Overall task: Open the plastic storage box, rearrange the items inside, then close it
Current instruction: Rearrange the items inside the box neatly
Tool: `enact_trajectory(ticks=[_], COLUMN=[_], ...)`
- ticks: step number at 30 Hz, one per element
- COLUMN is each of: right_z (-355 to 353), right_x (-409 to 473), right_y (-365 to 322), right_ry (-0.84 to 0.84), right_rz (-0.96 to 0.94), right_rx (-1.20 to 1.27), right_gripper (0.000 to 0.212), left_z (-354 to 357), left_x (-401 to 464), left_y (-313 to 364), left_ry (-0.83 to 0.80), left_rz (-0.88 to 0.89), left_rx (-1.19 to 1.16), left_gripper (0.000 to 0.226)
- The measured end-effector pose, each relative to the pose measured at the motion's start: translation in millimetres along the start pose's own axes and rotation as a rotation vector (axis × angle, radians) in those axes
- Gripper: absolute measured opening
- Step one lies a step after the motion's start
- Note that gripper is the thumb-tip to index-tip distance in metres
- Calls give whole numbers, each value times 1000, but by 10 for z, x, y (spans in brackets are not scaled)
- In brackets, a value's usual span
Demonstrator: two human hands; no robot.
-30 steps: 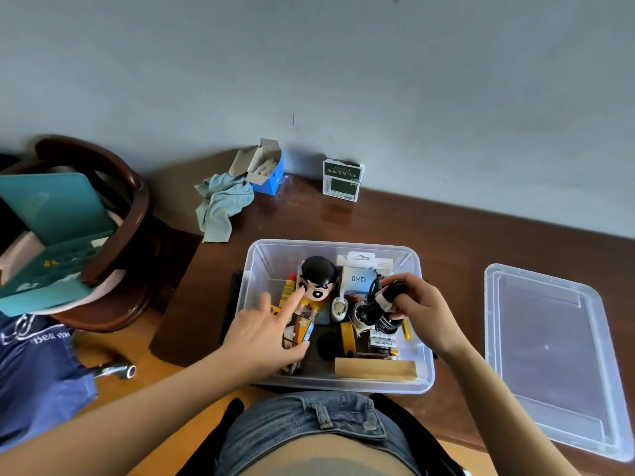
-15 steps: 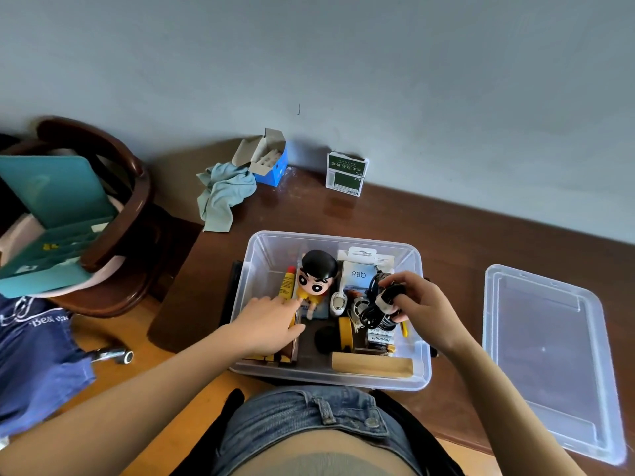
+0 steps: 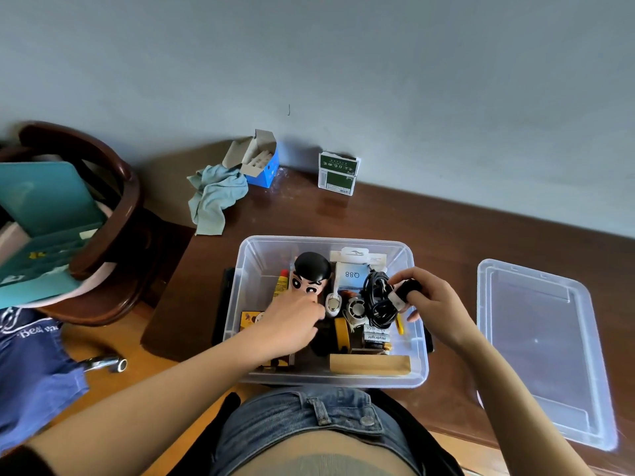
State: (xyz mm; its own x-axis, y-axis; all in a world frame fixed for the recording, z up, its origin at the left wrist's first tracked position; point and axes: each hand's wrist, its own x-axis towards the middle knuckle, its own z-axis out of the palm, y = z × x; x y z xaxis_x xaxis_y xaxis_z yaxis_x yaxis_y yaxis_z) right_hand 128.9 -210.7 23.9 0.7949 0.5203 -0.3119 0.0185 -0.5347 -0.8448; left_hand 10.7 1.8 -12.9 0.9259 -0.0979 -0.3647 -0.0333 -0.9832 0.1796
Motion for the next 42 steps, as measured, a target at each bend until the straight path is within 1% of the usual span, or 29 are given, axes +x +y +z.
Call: enact_trajectory(ticks=[2,4,7,13,16,19,22,25,27,29,32,34,35,38,42], right_z=[8,16,10,-26,-27,13,86,156,184,171,121,114,123,160,243], right_x=[-17,-43,-95,-172,-197,-230,-248,-230,-223,-221,-207,-198,-194,-171,-97], right_y=[8,21,46,78,56,-7,-52,-36,-17,-26,-67,-118,-144,-191,-247], right_ry=[-10,-11,-4,29,3,-94,-161,-187,-219,-219,-205,-211,-217,-213,-240], right_rz=[13,23,28,45,42,24,-29,-70,-76,-81,-74,-53,-44,-47,-57], right_rx=[-16,-29,-38,-76,-143,-279,-591,-830,-882,-856,-707,-617,-586,-556,-477], right_gripper=[44,44,41,41,37,32,26,22,21,18,9,7,8,11,15], left_z=[4,49,158,327,346,356,347,324,303,281,232,166,123,-10,-125], left_x=[105,196,275,318,345,343,329,321,304,287,241,187,150,-15,-272], left_y=[137,231,269,206,247,249,238,234,224,215,205,177,150,28,-107], left_ry=[-97,-160,-235,-278,-274,-288,-281,-241,-213,-188,-150,-103,-62,151,383], left_rz=[45,91,131,133,102,89,82,65,65,63,65,64,65,46,-73], left_rx=[78,187,250,239,242,269,267,235,215,210,175,145,124,-31,-430], left_gripper=[22,16,24,22,21,20,21,31,31,36,50,58,58,40,39])
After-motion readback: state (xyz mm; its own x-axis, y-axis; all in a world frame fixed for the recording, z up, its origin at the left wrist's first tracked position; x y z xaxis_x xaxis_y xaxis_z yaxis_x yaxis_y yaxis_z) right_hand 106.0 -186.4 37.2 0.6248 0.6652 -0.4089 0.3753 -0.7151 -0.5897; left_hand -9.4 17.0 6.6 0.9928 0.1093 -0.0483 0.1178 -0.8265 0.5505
